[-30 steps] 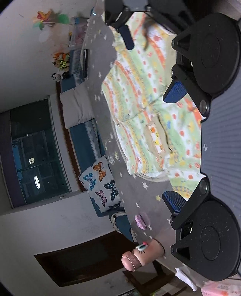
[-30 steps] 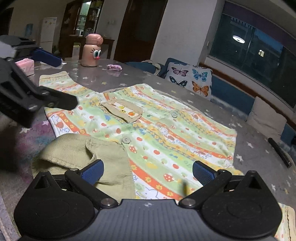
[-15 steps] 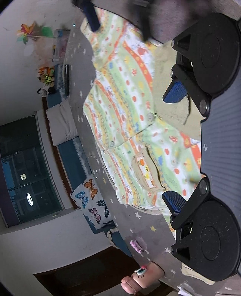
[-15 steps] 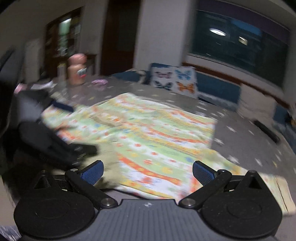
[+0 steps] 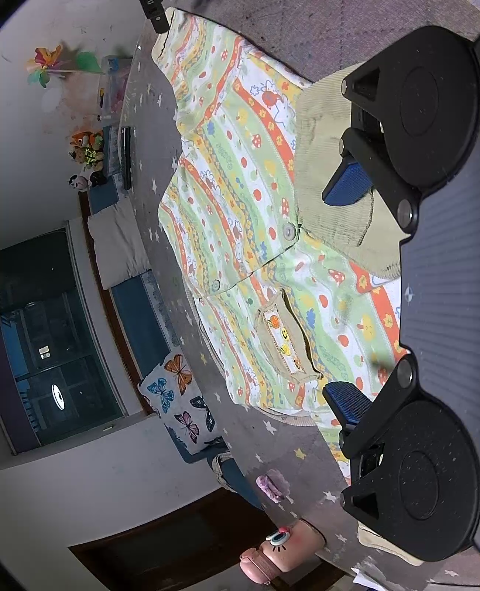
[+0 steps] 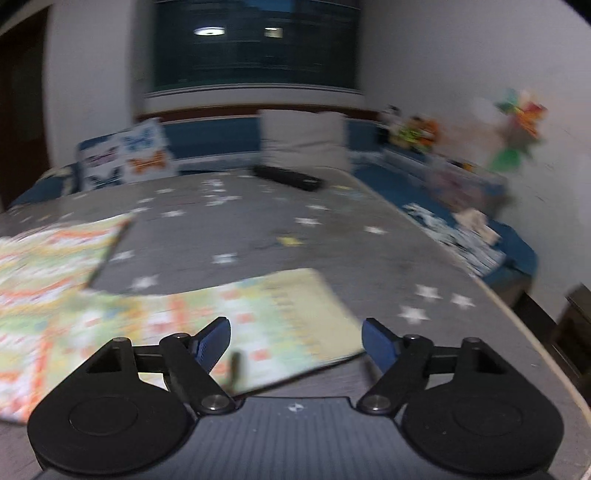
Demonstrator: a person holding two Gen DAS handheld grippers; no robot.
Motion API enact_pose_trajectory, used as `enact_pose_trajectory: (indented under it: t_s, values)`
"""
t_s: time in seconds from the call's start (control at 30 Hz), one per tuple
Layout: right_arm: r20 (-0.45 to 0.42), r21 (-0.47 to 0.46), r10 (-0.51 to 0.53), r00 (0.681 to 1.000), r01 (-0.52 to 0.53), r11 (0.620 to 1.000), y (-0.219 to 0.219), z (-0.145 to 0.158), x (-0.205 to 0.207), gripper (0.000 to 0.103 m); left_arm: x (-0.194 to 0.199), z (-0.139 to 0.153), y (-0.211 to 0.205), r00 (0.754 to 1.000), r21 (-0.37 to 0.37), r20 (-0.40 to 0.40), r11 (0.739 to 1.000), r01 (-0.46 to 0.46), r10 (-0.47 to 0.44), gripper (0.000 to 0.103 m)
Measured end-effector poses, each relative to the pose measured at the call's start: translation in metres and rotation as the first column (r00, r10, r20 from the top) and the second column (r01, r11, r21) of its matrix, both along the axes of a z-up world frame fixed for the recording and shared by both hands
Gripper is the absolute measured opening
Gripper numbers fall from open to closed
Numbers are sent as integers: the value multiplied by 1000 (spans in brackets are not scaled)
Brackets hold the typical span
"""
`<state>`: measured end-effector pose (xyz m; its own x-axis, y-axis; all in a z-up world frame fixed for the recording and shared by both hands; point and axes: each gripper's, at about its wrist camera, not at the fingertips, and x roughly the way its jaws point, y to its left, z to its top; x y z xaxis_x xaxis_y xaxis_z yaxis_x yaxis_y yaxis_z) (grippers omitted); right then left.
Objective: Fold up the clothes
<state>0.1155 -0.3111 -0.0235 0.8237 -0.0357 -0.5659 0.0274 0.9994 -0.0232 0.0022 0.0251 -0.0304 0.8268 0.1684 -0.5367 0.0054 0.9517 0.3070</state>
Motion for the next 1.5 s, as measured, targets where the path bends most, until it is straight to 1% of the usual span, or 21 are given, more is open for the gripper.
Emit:
enact_pose_trajectory:
  t_s: [0.07,0.1,0.13,0.2,0.23,0.27,0.3,0.37,0.4,0.43,0.47,0.53,0.63,0.73,0.83,0.97,1.1,1.27,1.33,1.4,1.5]
  values:
    - [-20,14,-25,999,25,1000,-11,-5,6,68,0,0,0,1000,2,-2,1000,-1,1,103]
    - [-32,22,-29,999,29,999,-14,-8,8,66,0,1,0,1000,3,-3,1000,-1,1,103]
    - [-43,30,-31,999,32,999,-15,-11,10,60,0,1,0,1000,4,-4,1000,-1,1,103]
    - [-48,43,-32,998,34,998,-15,-13,10,56,0,2,-1,1000,7,-3,1000,-2,2,103]
    - [-48,49,-33,998,35,998,-16,-13,10,48,0,3,-1,1000,8,-2,1000,-2,2,103]
    - [-48,55,-34,998,36,998,-17,-13,9,43,0,4,-1,1000,8,0,1000,-2,2,103]
    - [-48,61,-33,998,36,997,-18,-14,9,42,0,5,-1,1000,8,2,1000,-2,2,103]
    - [-48,76,-21,999,25,997,-20,-14,10,22,0,9,-1,1000,6,12,1000,-2,2,103]
    - [-48,88,-15,999,19,996,-21,-12,10,18,0,11,-1,1000,6,18,1000,-2,2,103]
    - [-47,99,-10,999,15,995,-21,-10,10,11,0,12,-1,1000,6,23,1000,-2,2,103]
    - [-43,107,-6,999,11,994,-21,-7,8,7,0,14,-1,1000,7,28,1000,-2,2,103]
    - [-29,121,4,1000,0,993,-19,0,5,7,1,16,0,999,10,36,1000,-5,5,103]
    - [15,150,48,999,-49,987,-10,20,0,7,2,15,4,999,5,35,1000,-15,15,103]
    - [67,168,133,989,-142,976,6,46,-8,7,1,13,6,999,-4,31,1000,-25,25,103]
    - [117,168,225,967,-242,955,30,71,-17,7,-1,12,8,999,-14,33,1000,-27,27,103]
    - [163,174,340,926,-366,914,68,100,-23,7,-6,12,13,998,-32,46,999,-33,35,103]
    - [184,168,466,865,-495,852,117,120,-29,7,-11,14,19,997,-50,63,998,-41,44,103]
    - [173,165,587,791,-611,775,176,122,-32,7,-17,15,26,996,-69,75,996,-52,57,103]
    - [165,171,619,768,-641,749,197,120,-34,7,-18,15,28,995,-75,78,995,-60,66,103]
    - [158,179,643,750,-662,728,215,117,-32,7,-19,15,31,994,-81,78,994,-68,75,103]
    - [149,210,662,735,-678,705,232,111,-29,7,-20,14,34,994,-86,74,994,-73,80,103]
